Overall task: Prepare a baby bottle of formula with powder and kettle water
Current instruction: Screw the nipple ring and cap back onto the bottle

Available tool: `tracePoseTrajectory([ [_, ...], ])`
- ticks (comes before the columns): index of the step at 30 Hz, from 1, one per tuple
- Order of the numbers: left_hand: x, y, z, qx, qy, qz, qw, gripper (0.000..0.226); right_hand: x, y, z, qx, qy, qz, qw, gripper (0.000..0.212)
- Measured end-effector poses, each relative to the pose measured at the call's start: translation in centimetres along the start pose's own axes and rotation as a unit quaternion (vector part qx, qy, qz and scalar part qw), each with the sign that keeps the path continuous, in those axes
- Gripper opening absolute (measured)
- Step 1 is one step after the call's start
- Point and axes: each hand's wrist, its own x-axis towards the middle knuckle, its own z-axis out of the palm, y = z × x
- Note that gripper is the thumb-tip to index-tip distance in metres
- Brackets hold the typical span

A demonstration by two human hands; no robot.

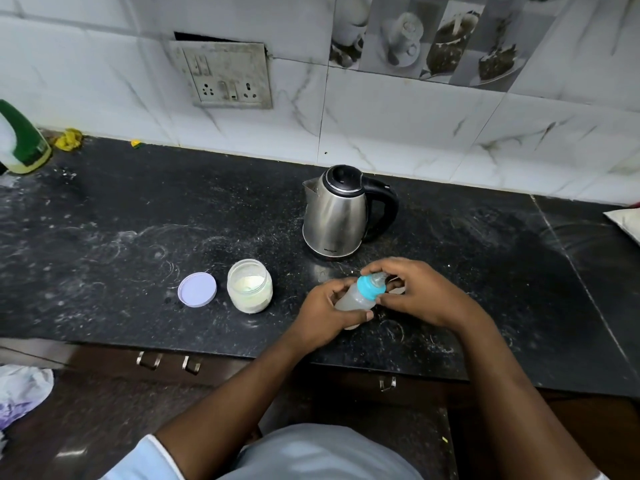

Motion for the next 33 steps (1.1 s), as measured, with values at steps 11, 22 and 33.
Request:
tracePoseTrajectory([
  [11,-0.2,2.1,0.6,-0.061,-0.028,0.006,0.998,0.057,0.5,-1.9,-2.3,-0.046,-0.032,0.059,0.997,0.050],
  [22,-0.2,3.0,1.0,-0.090,-0.020,0.035,0.995,0.053,1.6,-2.7,-0.9,-0.228,0.065,0.099,0.967,0.073],
  [33,0.3,3.1,0.2,-0.076,-0.020,0.048,0.996,0.055,0.9,-3.6,-2.9,-0.114,-0.041,0.007,0.993,0.040],
])
